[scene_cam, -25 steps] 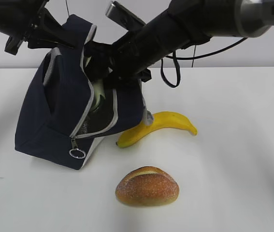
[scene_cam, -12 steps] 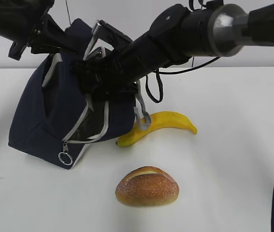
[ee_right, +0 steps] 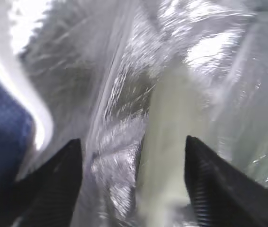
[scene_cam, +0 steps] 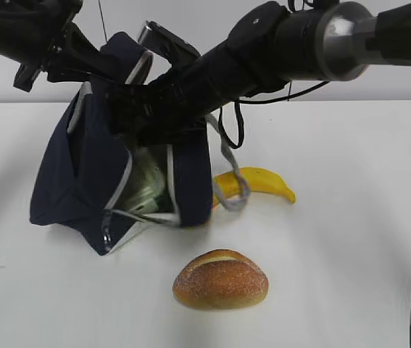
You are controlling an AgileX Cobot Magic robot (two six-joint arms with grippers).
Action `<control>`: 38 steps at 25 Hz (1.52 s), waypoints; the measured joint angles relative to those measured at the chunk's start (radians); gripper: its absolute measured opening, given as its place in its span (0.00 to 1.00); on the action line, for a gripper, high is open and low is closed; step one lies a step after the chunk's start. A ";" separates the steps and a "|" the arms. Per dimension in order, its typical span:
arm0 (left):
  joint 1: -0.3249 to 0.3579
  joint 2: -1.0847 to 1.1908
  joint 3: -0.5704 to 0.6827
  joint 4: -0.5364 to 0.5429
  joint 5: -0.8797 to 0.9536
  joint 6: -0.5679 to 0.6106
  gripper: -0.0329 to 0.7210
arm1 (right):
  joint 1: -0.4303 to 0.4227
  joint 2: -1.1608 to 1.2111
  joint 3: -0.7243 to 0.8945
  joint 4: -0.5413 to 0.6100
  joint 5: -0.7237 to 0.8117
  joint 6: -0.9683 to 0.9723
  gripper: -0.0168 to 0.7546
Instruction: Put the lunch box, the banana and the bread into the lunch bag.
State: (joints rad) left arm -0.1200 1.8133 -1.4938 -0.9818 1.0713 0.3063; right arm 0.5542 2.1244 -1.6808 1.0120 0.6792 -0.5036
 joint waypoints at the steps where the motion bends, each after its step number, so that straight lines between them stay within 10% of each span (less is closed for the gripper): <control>1: 0.000 0.000 0.000 0.000 0.000 0.000 0.02 | -0.005 0.000 -0.002 0.000 0.015 -0.007 0.74; 12: 0.113 0.000 0.000 -0.008 0.081 0.000 0.02 | -0.175 -0.107 -0.175 -0.168 0.470 -0.001 0.75; 23: 0.169 0.000 -0.002 0.073 0.132 0.005 0.02 | -0.194 -0.142 -0.301 -0.827 0.554 0.137 0.75; 38: 0.194 0.000 -0.073 0.128 0.140 0.006 0.02 | -0.194 -0.096 -0.138 -0.921 0.554 -0.142 0.75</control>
State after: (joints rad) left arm 0.0742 1.8133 -1.5671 -0.8537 1.2114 0.3123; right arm 0.3602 2.0288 -1.8189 0.0909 1.2333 -0.6454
